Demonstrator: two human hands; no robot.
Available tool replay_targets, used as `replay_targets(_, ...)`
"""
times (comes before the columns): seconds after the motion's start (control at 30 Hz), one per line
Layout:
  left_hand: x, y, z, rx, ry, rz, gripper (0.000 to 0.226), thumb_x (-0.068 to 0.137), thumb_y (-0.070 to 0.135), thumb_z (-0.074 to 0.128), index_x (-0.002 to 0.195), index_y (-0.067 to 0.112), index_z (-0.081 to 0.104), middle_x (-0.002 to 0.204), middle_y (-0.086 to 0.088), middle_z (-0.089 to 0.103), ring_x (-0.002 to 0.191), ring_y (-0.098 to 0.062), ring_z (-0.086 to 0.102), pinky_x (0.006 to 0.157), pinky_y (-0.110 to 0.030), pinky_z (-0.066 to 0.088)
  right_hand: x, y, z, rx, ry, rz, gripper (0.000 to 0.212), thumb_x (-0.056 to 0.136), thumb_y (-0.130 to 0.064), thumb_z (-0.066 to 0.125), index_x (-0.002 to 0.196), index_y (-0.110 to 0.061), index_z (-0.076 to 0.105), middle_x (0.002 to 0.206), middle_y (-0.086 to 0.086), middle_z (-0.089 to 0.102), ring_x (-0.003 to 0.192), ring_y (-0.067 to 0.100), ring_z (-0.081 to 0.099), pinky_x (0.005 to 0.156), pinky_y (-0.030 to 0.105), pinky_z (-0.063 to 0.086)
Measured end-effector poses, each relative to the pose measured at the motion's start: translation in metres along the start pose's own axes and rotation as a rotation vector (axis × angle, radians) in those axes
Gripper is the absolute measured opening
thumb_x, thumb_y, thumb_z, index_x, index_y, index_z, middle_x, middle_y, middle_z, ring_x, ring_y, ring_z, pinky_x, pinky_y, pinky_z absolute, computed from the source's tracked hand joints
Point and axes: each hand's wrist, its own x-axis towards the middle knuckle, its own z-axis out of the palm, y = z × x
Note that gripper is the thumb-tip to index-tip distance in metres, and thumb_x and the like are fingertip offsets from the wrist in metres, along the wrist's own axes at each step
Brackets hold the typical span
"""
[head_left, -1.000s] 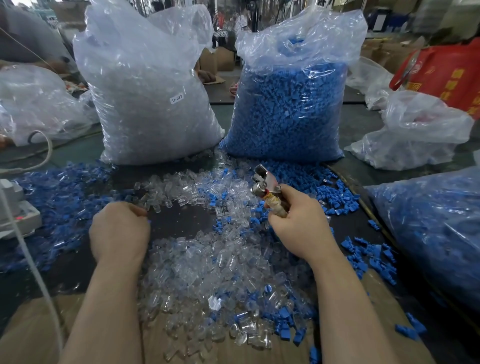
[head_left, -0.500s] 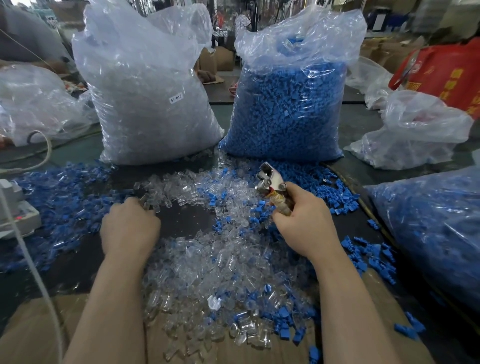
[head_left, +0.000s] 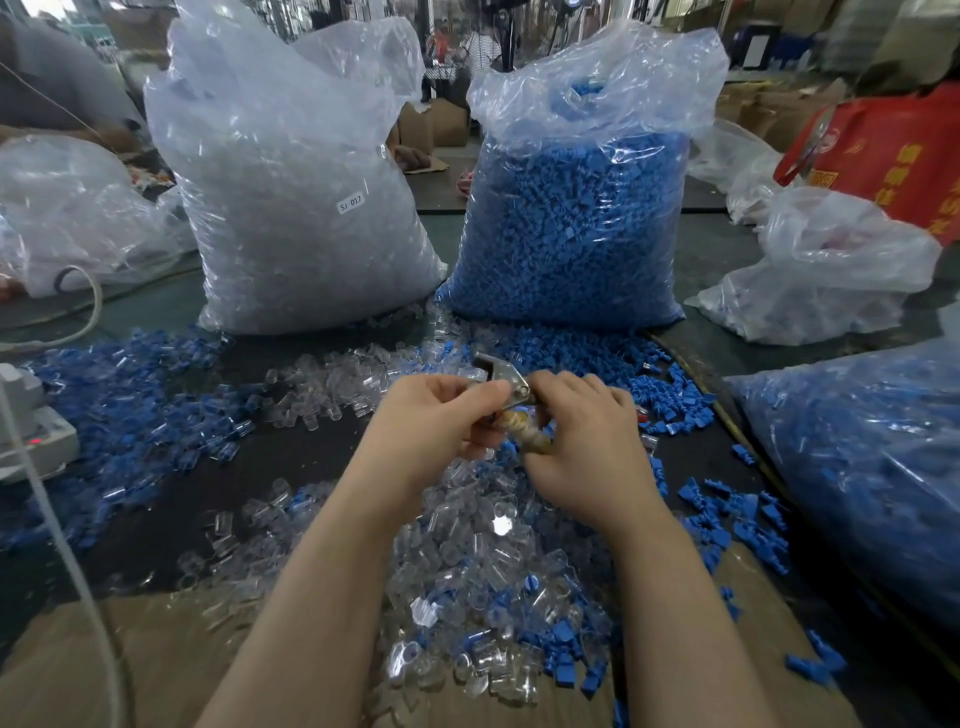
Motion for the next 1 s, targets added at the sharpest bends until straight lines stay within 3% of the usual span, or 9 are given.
replay_targets(0.1,0.003,-0.005,-0.006,-0.006,0.143,-0.004,0.021,0.09,0.024,0.068,0.076,0.01,0.074,0.066,-0.004,0.072,0.057,-0.009,0.064,0.053,-0.021,0.052,-0.001,0.002,0.001,-0.063,-0.062,0.032,0.052,0.071,-0.033,0.06,0.122,-0.035,0.05,0.106,-0.011,0.051,0.105,0.016,0.042,0.106,0.038,0.019)
replay_targets(0.17,0.005,-0.007,-0.011,-0.003,0.166,-0.017,0.026,0.089,0.031,0.069,0.072,0.013,0.075,0.069,-0.004,0.073,0.059,-0.009,0.065,0.054,-0.021,0.052,0.0,0.001,0.001,-0.07,-0.09,0.07,0.053,0.075,-0.032,0.063,0.124,-0.036,0.047,0.107,-0.011,0.051,0.108,0.016,0.044,0.114,0.04,0.018)
replay_targets(0.2,0.005,-0.007,-0.013,-0.01,0.141,-0.019,0.029,0.088,0.038,0.069,0.072,0.015,0.076,0.071,-0.004,0.074,0.06,-0.009,0.066,0.055,-0.02,0.051,0.0,0.0,0.001,-0.073,-0.09,0.085,0.049,0.076,-0.03,0.064,0.122,-0.034,0.047,0.104,-0.01,0.051,0.105,0.017,0.047,0.11,0.04,0.026)
replay_targets(0.27,0.006,-0.009,-0.015,-0.017,0.103,-0.024,0.034,0.085,0.05,0.066,0.08,0.018,0.076,0.075,-0.001,0.075,0.064,-0.008,0.066,0.061,-0.022,0.051,0.0,0.0,0.0,-0.027,-0.061,0.148,0.036,0.08,-0.023,0.062,0.113,-0.029,0.048,0.093,-0.008,0.052,0.087,0.019,0.051,0.077,0.035,0.04)
replay_targets(0.33,0.008,-0.015,-0.016,0.104,0.146,-0.007,0.033,0.088,0.053,0.062,0.093,0.022,0.073,0.082,0.005,0.075,0.072,-0.006,0.066,0.072,-0.028,0.051,0.001,0.004,-0.002,0.049,-0.016,0.286,0.025,0.085,-0.02,0.058,0.102,-0.028,0.043,0.079,-0.008,0.051,0.067,0.015,0.049,0.053,0.03,0.031)
replay_targets(0.47,0.011,-0.028,-0.018,0.61,0.217,-0.01,0.036,0.093,0.042,0.061,0.124,0.025,0.062,0.119,0.002,0.064,0.104,-0.015,0.061,0.097,-0.038,0.049,0.0,0.02,-0.005,0.069,0.068,0.553,0.011,0.092,-0.025,0.056,0.096,-0.019,0.048,0.072,-0.001,0.05,0.059,0.014,0.042,0.048,0.029,0.025)
replay_targets(0.63,0.014,-0.033,-0.016,0.866,0.091,-0.137,0.056,0.094,0.044,0.057,0.144,0.024,0.044,0.139,-0.014,0.049,0.122,-0.033,0.05,0.104,-0.045,0.043,-0.003,0.028,-0.004,-0.079,0.012,0.728,0.015,0.091,-0.025,0.059,0.089,-0.015,0.049,0.067,0.0,0.042,0.058,0.021,0.039,0.049,0.029,0.024)
replay_targets(0.8,0.01,-0.033,-0.017,0.842,0.026,-0.111,0.05,0.094,0.043,0.059,0.141,0.032,0.047,0.14,-0.009,0.044,0.114,-0.024,0.055,0.093,-0.031,0.045,-0.001,0.024,-0.001,-0.127,-0.053,0.686,0.011,0.086,-0.023,0.06,0.087,-0.017,0.051,0.068,0.001,0.048,0.055,0.017,0.041,0.046,0.026,0.025)
replay_targets(1.0,0.01,-0.033,-0.018,0.803,0.06,-0.083,0.045,0.091,0.042,0.064,0.134,0.031,0.054,0.138,-0.007,0.05,0.076,-0.004,0.055,0.082,-0.029,0.048,0.0,0.026,0.001,-0.003,0.02,0.504,0.018,0.087,-0.028,0.06,0.073,-0.02,0.05,0.068,-0.002,0.054,0.058,0.015,0.048,0.047,0.027,0.03)
